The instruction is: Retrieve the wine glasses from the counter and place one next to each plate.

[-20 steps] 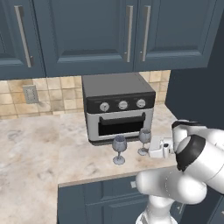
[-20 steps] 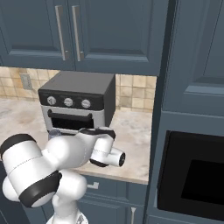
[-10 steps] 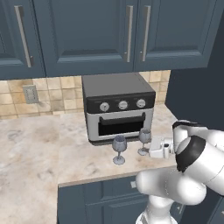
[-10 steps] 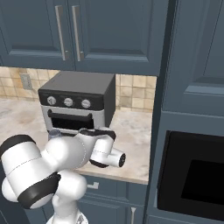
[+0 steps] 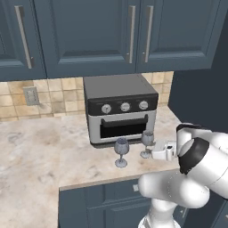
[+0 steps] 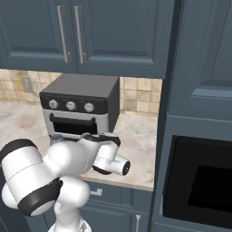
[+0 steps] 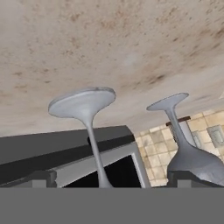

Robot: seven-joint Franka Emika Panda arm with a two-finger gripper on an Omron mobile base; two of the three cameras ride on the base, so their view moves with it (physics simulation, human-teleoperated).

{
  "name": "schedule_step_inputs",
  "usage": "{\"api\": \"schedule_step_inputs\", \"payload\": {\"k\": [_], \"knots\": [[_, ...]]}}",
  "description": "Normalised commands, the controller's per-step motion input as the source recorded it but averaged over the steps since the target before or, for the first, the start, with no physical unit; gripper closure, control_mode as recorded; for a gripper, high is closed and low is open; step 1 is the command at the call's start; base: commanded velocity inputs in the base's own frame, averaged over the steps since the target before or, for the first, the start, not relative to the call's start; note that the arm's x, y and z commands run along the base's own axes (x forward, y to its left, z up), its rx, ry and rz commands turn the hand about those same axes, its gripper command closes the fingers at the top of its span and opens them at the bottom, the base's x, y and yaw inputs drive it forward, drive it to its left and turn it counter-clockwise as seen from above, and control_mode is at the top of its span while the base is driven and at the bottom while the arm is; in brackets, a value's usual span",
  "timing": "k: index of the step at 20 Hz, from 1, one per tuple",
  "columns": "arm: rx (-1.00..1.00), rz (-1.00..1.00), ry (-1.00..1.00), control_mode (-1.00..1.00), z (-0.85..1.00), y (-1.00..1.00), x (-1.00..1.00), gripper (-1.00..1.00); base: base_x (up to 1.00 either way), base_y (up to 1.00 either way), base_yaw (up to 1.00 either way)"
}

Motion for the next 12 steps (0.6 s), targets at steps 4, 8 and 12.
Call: {"api": "schedule_step_inputs", "payload": {"k": [4,8,12], "knots": [[0.0,0.0,0.03,-1.0,0.0,0.02,0.0,-1.0,0.0,0.0,0.0],[0.0,0.0,0.04,-1.0,0.0,0.01,0.08,-1.0,0.0,0.0,0.0],[0.0,0.0,0.06,-1.0,-0.02,0.04,0.19,-1.0,0.0,0.0,0.0]]}}
